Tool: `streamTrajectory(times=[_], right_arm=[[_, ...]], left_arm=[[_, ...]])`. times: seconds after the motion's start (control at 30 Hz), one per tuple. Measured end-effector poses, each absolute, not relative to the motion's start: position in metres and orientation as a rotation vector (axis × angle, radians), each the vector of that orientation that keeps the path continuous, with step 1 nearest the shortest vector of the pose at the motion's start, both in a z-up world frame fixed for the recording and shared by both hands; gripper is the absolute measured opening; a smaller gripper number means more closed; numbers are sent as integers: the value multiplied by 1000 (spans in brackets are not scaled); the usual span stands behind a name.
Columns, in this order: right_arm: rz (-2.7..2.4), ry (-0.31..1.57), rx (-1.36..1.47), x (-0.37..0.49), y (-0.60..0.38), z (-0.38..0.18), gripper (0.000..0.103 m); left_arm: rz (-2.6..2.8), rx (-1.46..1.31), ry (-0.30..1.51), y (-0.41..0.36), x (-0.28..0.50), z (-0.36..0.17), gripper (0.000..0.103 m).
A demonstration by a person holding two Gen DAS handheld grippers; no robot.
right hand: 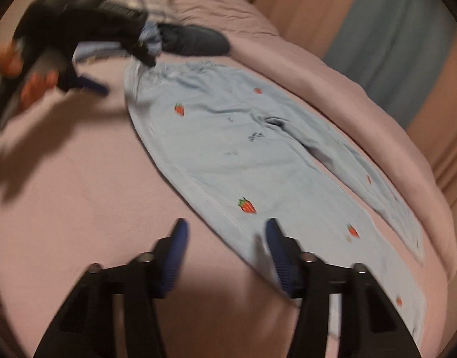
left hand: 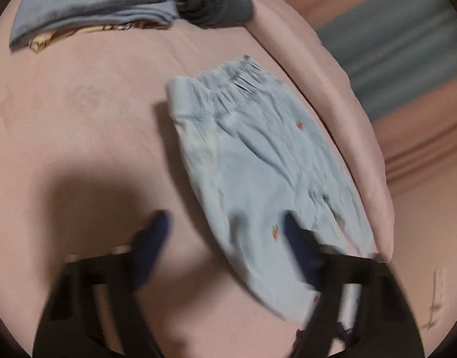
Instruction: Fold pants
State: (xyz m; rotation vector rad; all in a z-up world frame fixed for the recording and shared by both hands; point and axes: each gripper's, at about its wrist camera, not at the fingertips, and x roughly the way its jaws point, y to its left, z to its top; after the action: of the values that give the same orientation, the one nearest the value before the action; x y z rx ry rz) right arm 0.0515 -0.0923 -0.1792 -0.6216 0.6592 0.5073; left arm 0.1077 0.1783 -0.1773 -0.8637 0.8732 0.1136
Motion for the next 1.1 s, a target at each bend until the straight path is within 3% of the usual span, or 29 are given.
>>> streamTrajectory(times=[0.07,0.2,0.43,0.53,0.6,0.67,0.83,0.93,1.0,1.1], right_arm=[[515,653,-664,58,-84,-187,24],[533,642,-688,63,-80,-181,11],[597,710,-665,50,-75,-189,11],[597,707,-627,52,-80,-186,15],[628,769,-530,58,-94,-174,22],[620,783,-422,63,-119,-158,23],[365,851,-226,105,-205,-152,23],[180,991,-191,131,-255,-184,23],[204,980,-52,122,-290,-179,23],[24,998,65,99,-352,-171,23]], left_arm=[[138,-833,920,183,122,-185,13],[113,-788,908,189,124,-179,10],[173,-684,907,202,106,-183,10],[183,-642,919,202,104,-181,17],[214,-562,913,198,98,-165,31],[247,-466,840,193,86,-144,48],[131,-351,741,159,101,-120,72],[65,-340,888,143,137,-153,70],[99,-281,995,140,146,-182,70],[61,-181,956,135,134,-185,72]])
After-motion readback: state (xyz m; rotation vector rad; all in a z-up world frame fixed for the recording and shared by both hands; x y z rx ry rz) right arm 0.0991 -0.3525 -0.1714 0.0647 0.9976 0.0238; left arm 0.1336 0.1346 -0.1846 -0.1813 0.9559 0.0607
